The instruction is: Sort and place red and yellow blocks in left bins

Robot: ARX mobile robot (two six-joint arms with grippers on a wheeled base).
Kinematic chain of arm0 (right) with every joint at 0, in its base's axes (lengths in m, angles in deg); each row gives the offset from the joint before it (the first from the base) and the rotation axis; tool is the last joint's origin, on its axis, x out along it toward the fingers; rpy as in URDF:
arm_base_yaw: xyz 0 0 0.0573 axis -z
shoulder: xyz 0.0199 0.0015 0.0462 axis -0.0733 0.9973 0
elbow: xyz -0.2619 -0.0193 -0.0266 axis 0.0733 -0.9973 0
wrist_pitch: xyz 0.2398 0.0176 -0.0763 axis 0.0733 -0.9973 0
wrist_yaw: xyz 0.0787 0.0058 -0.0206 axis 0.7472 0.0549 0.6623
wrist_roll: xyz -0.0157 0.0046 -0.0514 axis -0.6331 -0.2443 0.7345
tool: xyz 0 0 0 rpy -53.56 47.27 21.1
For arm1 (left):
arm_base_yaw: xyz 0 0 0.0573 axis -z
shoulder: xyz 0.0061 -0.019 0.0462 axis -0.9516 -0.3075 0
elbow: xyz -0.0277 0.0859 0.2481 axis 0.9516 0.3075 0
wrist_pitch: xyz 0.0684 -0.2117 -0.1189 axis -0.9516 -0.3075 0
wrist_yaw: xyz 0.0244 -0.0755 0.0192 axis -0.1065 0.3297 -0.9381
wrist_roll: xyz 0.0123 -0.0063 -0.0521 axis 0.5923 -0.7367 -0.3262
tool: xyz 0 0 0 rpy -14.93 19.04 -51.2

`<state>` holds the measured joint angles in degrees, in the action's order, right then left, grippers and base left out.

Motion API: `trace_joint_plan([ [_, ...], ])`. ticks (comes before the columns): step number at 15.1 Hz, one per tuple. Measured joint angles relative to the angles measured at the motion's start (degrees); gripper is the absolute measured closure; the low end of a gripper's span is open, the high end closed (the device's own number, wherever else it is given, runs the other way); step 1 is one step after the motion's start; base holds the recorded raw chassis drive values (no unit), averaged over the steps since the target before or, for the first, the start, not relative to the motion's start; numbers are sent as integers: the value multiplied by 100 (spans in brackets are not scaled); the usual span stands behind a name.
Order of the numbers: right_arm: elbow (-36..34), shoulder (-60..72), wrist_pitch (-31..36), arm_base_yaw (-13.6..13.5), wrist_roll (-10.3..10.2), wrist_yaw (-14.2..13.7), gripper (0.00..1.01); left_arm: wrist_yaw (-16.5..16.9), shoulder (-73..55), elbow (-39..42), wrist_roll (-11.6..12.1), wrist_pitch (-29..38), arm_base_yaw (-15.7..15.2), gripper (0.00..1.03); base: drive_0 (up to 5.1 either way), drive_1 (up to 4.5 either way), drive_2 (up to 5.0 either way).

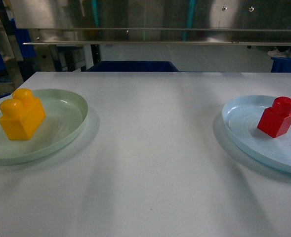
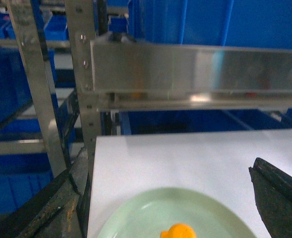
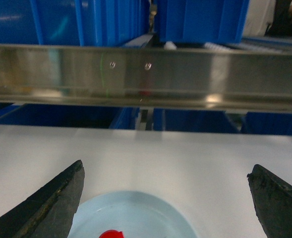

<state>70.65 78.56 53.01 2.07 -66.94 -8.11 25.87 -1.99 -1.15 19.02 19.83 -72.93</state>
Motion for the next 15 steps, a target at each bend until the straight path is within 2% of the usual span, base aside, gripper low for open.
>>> trace_joint_plan([
  [3,-63,-37,-42,33,179,-33,3,4,-28,-13,-26,-31,20,5,0,0,0],
  [5,-146,31,-107,22,223,149,3,0,-37,-13,-31,-4,20,5,0,0,0],
  [7,90,269,-457,-87,243,214,3,4,-35,-13,-33,-7,20,5,0,0,0],
  [9,275,691,-785,-291,461,297,3,4,-35,-13,-33,-11,20,5,0,0,0],
  [12,308,1351,-564,-581,940,304,3,4,-35,-13,-52,-15,20,5,0,0,0],
  [13,332,1558,-629,-619,1038,317,3,4,-35,-13,-66,-13,20,5,0,0,0],
  [15,507,1880,-592,-612,1102,350,3,4,-35,-13,-70,-9,20,5,0,0,0],
])
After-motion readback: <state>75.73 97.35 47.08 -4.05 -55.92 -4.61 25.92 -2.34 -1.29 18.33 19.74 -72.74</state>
